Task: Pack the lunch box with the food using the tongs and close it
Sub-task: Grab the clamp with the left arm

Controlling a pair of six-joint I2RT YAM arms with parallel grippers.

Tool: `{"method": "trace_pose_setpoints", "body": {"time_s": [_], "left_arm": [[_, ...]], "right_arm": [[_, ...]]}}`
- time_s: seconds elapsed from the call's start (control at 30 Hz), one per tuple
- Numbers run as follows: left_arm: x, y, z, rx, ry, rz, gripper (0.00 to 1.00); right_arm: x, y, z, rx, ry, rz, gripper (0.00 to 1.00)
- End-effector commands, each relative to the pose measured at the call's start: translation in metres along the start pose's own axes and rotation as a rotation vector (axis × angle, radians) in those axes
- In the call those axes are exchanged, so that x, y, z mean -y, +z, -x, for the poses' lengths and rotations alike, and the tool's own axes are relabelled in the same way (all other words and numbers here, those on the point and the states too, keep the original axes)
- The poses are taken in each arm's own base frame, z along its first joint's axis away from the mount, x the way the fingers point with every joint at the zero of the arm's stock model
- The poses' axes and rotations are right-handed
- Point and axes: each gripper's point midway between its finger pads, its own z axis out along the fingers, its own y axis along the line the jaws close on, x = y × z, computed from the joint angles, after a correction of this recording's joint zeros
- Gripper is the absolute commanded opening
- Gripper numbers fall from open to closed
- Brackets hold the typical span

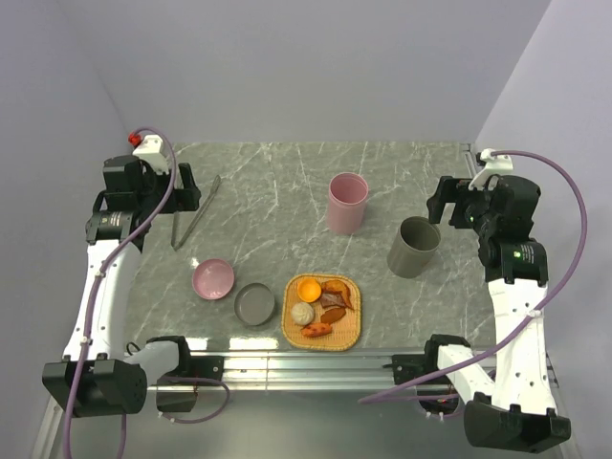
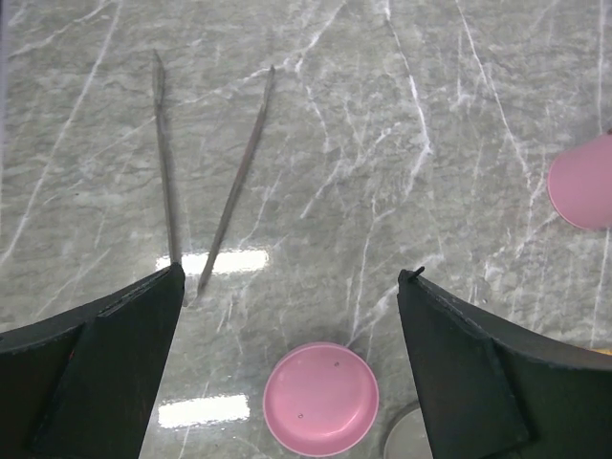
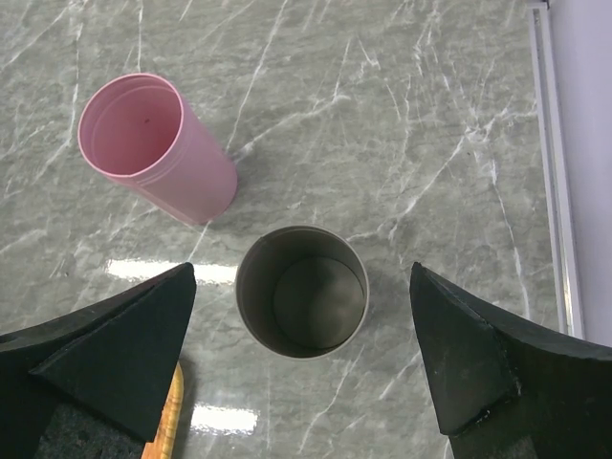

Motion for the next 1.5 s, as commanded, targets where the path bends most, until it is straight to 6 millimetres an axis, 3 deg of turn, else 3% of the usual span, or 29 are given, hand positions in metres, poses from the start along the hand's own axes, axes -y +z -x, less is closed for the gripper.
{"method": "trace_pose_setpoints", "body": {"time_s": [0.0,0.23,0.33,0.37,0.43,0.53,0.6,0.63,0.67,0.8,0.93,1.1,1.3,1.47], "left_arm": [[-0.006,-0.01,0.026,0.07,0.01,0.051,0.99],[-0.035,0.011,0.011,-0.048,-0.02,0.192,0.99],[-0.052,0.016,0.012,-0.019,0.001,0.276,0.99],[-0.055,0.02,0.0,-0.035,0.03,0.278,0.99],[-0.057,0.022,0.008,0.031,0.052,0.275,0.99],[-0.057,0.03,-0.012,-0.049,0.15,0.224,0.99],[-0.066,0.032,-0.014,-0.099,0.178,0.257,1.0],[-0.073,0.038,-0.03,-0.178,0.174,0.271,0.99],[-0.079,0.04,-0.029,-0.194,0.186,0.284,0.99],[-0.095,0.051,-0.057,-0.288,0.187,0.204,0.99],[-0.098,0.064,-0.089,-0.362,0.214,0.161,0.99],[-0.104,0.086,-0.115,-0.42,0.222,0.136,0.99],[-0.112,0.111,-0.142,-0.479,0.218,0.126,0.99],[-0.113,0.124,-0.152,-0.491,0.21,0.108,0.99]], "right_arm": [[-0.004,0.0,0.017,0.053,-0.012,0.016,1.0],[-0.007,0.01,0.015,0.02,-0.002,0.047,1.0],[-0.008,0.011,0.015,0.014,-0.006,0.05,1.0],[-0.007,0.011,0.015,0.012,-0.01,0.05,1.0],[-0.007,0.01,0.015,0.009,-0.014,0.049,1.0],[-0.007,0.011,0.012,0.003,-0.017,0.053,1.0],[-0.008,0.013,0.009,-0.003,-0.015,0.056,1.0],[-0.008,0.013,0.009,-0.003,-0.013,0.061,1.0],[-0.009,0.013,0.009,-0.006,-0.011,0.064,1.0],[-0.01,0.013,0.007,-0.011,-0.011,0.071,1.0],[-0.011,0.012,0.008,-0.012,-0.017,0.074,1.0],[-0.012,0.014,0.007,-0.021,-0.016,0.085,1.0],[-0.012,0.016,0.005,-0.032,-0.015,0.087,1.0],[-0.011,0.016,0.004,-0.036,-0.017,0.082,1.0]]}}
